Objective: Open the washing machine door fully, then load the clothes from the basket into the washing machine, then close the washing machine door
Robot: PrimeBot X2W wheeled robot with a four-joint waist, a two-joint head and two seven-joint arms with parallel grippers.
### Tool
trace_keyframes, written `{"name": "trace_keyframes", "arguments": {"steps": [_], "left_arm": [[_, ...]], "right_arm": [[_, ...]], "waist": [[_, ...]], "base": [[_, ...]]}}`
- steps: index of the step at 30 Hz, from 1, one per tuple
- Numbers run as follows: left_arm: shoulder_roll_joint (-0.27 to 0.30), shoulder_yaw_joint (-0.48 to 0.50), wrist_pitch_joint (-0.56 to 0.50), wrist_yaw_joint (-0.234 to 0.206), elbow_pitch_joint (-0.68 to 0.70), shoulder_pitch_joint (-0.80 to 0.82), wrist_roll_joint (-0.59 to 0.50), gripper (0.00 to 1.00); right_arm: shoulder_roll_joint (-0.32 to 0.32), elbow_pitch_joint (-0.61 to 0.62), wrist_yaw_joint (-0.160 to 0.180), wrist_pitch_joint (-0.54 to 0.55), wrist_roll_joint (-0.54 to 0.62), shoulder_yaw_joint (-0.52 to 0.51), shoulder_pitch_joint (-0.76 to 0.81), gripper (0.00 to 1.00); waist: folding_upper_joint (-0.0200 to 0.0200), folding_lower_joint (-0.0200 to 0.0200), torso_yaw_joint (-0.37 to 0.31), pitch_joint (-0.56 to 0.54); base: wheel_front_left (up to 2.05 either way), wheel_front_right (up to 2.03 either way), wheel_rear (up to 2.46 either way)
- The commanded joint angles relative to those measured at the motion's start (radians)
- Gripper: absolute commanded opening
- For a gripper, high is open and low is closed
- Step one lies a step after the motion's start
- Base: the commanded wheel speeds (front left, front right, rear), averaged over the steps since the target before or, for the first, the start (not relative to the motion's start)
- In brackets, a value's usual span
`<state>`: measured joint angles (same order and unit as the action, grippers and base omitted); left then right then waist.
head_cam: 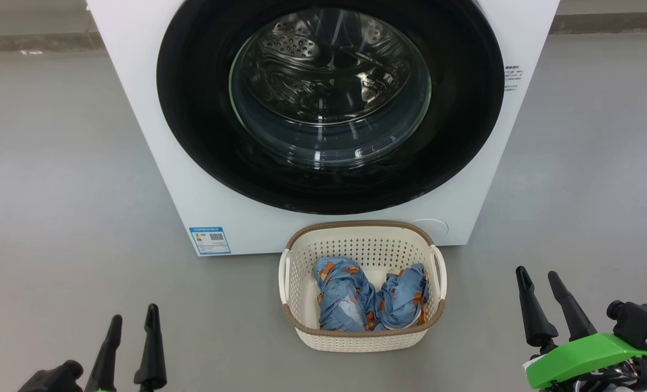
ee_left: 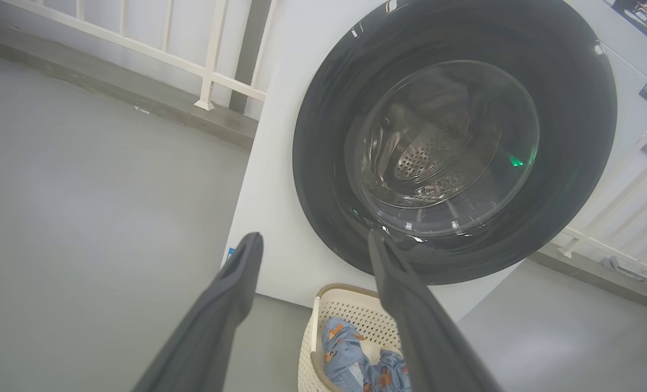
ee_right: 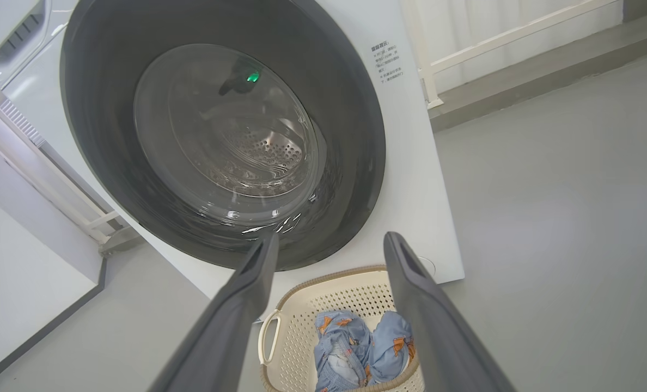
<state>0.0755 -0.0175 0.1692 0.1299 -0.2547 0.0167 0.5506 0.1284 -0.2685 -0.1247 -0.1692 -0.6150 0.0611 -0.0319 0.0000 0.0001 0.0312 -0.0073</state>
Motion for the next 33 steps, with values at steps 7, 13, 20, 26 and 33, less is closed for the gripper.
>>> {"name": "trace_keyframes", "arguments": {"steps": [7, 13, 20, 26, 33], "left_arm": [[0.020, 0.022, 0.034, 0.001, 0.033, 0.027, -0.108, 1.00], [0.023, 0.023, 0.051, 0.001, 0.033, 0.030, -0.177, 1.00], [0.024, 0.027, 0.070, 0.001, 0.028, 0.031, -0.257, 1.00], [0.021, 0.040, 0.087, 0.001, 0.018, 0.030, -0.322, 1.00], [0.015, 0.052, 0.093, 0.001, -0.010, 0.033, -0.313, 1.00]], "right_arm": [[0.023, 0.033, -0.005, -0.033, 0.095, 0.029, -0.041, 1.00], [0.028, 0.032, -0.005, -0.050, 0.159, 0.037, -0.040, 1.00], [0.035, 0.016, -0.006, -0.070, 0.236, 0.034, -0.034, 1.00], [0.035, 0.001, -0.006, -0.087, 0.298, 0.033, -0.021, 1.00], [0.031, -0.003, -0.006, -0.093, 0.315, 0.013, -0.008, 1.00]], "waist": [[0.0000, 0.0000, 0.003, -0.003], [0.0000, 0.0000, 0.005, -0.002], [0.0000, 0.0000, 0.007, -0.002], [0.0000, 0.0000, 0.006, -0.003], [0.0000, 0.0000, 0.000, -0.001]], "base": [[0.00, 0.00, 0.00], [0.00, 0.00, 0.00], [0.00, 0.00, 0.00], [0.00, 0.00, 0.00], [0.00, 0.00, 0.00]]}}
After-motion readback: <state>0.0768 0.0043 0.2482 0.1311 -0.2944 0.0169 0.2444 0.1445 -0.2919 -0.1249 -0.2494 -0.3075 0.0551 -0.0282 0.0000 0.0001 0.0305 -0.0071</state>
